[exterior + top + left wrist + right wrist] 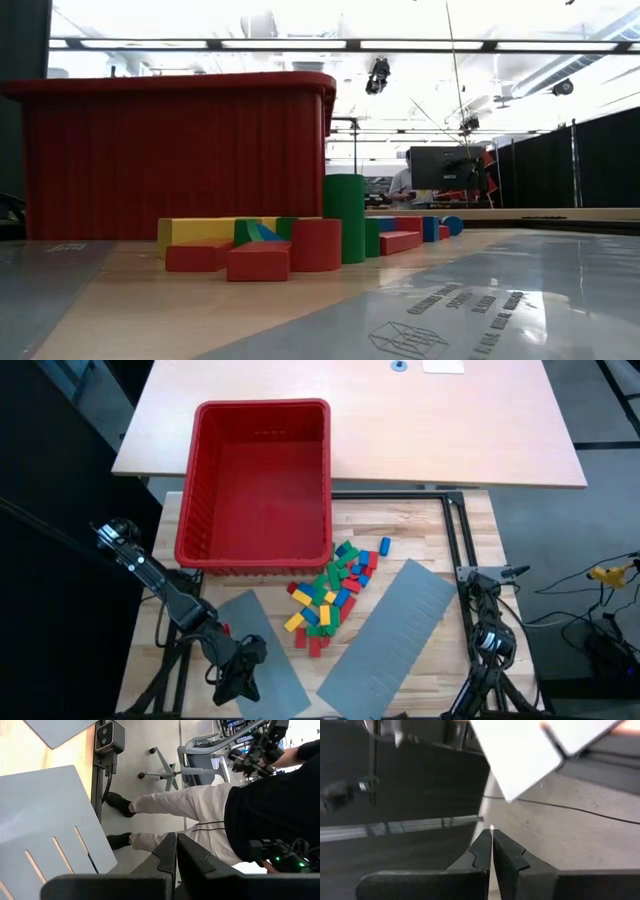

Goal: Sort blocks

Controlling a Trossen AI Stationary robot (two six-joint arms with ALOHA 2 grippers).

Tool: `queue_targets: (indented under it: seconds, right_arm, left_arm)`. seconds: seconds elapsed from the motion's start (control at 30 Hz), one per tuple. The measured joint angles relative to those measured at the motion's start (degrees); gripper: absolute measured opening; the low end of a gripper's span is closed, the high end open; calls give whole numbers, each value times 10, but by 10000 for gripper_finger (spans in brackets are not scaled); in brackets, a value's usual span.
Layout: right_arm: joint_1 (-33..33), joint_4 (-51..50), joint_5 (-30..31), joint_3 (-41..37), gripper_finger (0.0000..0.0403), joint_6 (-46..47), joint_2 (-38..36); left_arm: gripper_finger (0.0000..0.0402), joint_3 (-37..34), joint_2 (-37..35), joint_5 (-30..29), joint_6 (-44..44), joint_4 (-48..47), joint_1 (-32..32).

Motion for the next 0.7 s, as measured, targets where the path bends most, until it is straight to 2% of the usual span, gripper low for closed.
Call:
queue_targets:
  seconds: [0.07, 0.1, 0.13, 0.17, 0.2, 0.27, 0.3, 0.37, 0.4, 0.5, 0.57, 0.7]
  right_arm:
    - [0, 9, -3, 1, 0, -38, 0]
    - [1, 20, -3, 1, 0, -102, -4]
    - [6, -129, 74, 5, 0, -212, -24]
    - [0, -249, 119, -19, 0, -263, -71]
    - [-4, -239, 129, -37, 0, -294, -108]
    - [-6, -185, 131, 1, 0, -294, -174]
    - [2, -218, 125, -4, 0, -293, -239]
    - [11, -213, 137, 4, 0, -323, -294]
    - [13, -201, 127, 8, 0, -336, -305]
    - [-3, -266, 121, -7, 0, -377, -302]
    - [-10, -303, 109, -10, 0, -371, -279]
    - [-13, -333, 42, -3, 0, -345, -319]
  left_arm:
    - [0, 0, 0, 0, 0, 0, 0]
    - [0, 0, 0, 0, 0, 0, 0]
    - [0, 0, 0, 0, 0, 0, 0]
    - [0, 0, 0, -1, 0, 1, 0]
    - [0, 0, 0, -1, 0, 1, 0]
    - [0, 0, 3, -4, -2, 3, -1]
    - [0, 0, 2, 2, -4, 3, 3]
    - [0, 0, 2, 3, 0, -2, 3]
    - [0, 0, 3, -1, 0, 2, 2]
    - [0, 1, 3, 0, 2, 5, 10]
    - [0, 1, 2, -1, 4, 2, 10]
    - [0, 1, -3, -7, 9, 1, 13]
